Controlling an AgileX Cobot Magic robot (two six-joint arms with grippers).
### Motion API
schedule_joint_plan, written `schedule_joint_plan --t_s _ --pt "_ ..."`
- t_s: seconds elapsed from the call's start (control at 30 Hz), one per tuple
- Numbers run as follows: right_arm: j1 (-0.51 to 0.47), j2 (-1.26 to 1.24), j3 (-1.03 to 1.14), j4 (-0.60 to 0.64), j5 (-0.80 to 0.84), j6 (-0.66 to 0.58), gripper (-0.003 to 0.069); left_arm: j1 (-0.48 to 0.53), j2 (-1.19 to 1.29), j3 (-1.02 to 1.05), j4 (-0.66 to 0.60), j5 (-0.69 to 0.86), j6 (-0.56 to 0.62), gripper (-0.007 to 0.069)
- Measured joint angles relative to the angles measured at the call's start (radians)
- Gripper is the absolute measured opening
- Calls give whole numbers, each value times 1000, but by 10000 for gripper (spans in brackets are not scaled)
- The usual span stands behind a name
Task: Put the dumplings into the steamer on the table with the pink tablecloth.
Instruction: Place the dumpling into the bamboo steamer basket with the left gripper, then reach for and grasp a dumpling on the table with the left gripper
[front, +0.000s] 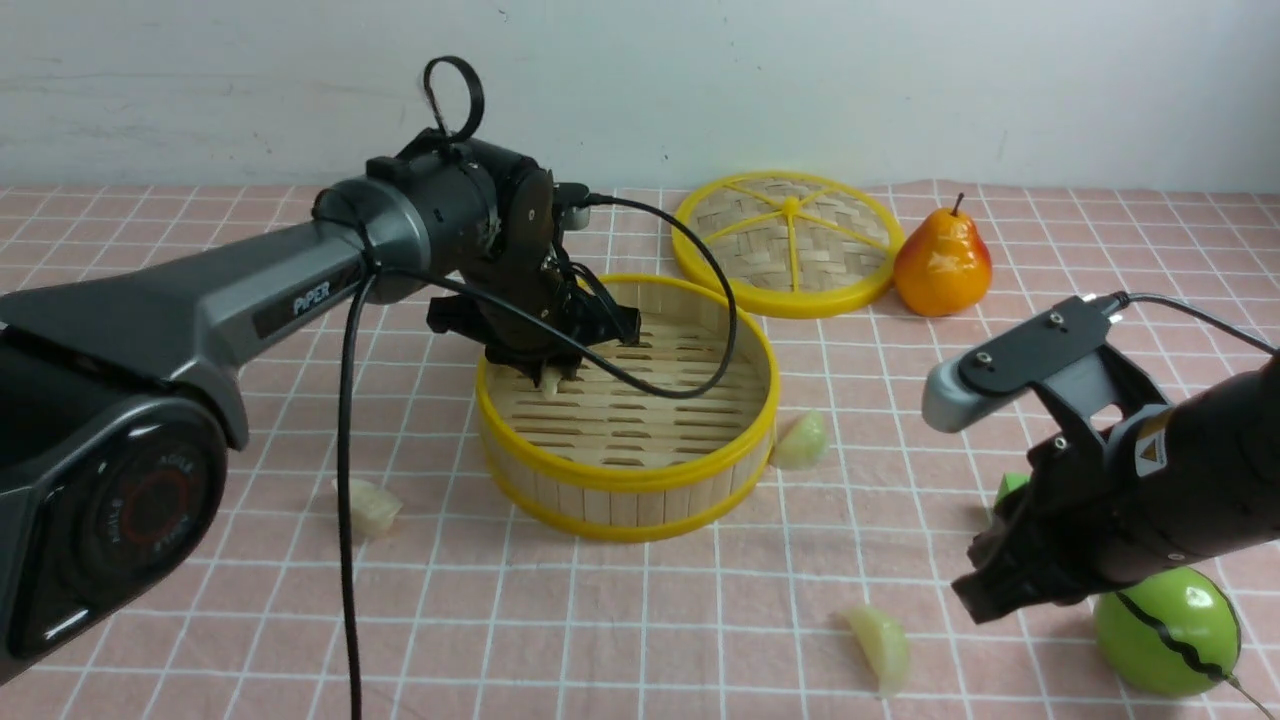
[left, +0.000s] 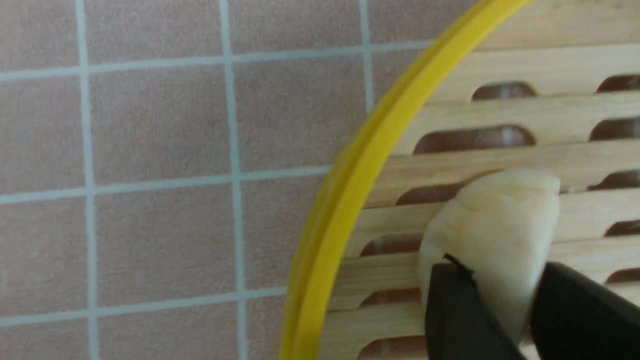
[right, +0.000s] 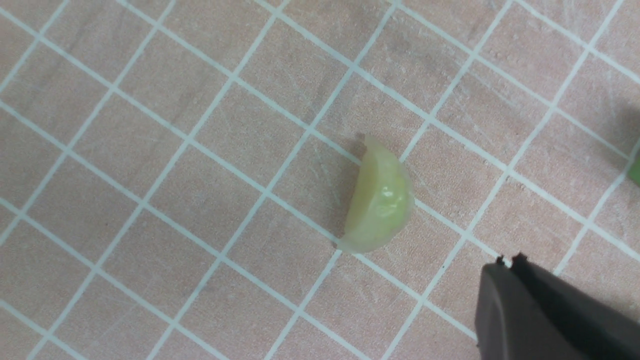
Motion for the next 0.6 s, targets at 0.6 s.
schedule_joint_plan --t_s 0.6 --pt "0 0 0 5 25 0 20 0 -435 96 82 317 2 479"
